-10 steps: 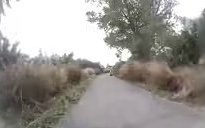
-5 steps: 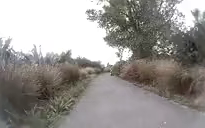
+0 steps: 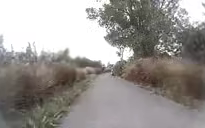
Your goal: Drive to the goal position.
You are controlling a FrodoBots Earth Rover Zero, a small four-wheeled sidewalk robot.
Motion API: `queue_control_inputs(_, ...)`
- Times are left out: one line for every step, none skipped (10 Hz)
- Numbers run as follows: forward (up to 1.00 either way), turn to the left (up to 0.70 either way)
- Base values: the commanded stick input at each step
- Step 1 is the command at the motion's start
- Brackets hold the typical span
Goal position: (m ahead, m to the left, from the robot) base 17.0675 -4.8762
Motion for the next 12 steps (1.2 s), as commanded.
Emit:
queue_control_inputs(1.00,0.40)
queue_control_inputs(1.00,0.20)
queue_control_inputs(1.00,0.09)
queue_control_inputs(1.00,0.03)
queue_control_inputs(1.00,0.00)
queue_control_inputs(1.00,0.00)
queue_control_inputs(1.00,0.00)
queue_control_inputs(1.00,0.00)
queue_control_inputs(1.00,0.00)
queue_control_inputs(1.00,0.00)
queue_control_inputs(1.00,0.00)
queue_control_inputs(1.00,0.00)
